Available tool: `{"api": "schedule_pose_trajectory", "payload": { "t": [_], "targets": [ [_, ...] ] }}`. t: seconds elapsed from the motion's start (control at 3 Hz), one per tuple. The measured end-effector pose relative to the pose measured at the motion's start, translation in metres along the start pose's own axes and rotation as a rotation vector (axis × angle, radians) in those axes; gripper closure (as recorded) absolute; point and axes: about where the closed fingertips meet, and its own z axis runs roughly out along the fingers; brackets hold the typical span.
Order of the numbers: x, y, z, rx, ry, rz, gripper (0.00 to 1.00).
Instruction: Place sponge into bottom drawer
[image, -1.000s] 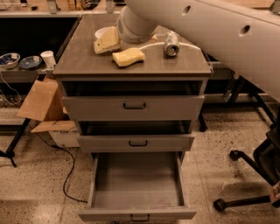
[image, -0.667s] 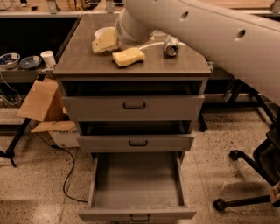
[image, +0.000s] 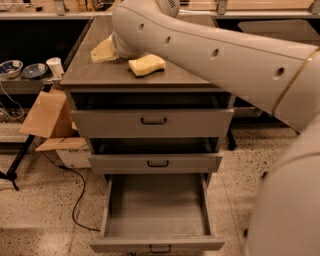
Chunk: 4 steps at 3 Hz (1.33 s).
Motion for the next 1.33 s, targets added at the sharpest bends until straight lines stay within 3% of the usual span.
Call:
{"api": "schedule_pose_trajectory", "payload": {
  "t": [0.67,1.33],
  "targets": [
    [0.01,-0.019,0.071,0.042,0.069,0.047,0.0],
    [0.031,-0.063,0.097,0.132,0.13,0.089,0.0]
  ]
}}
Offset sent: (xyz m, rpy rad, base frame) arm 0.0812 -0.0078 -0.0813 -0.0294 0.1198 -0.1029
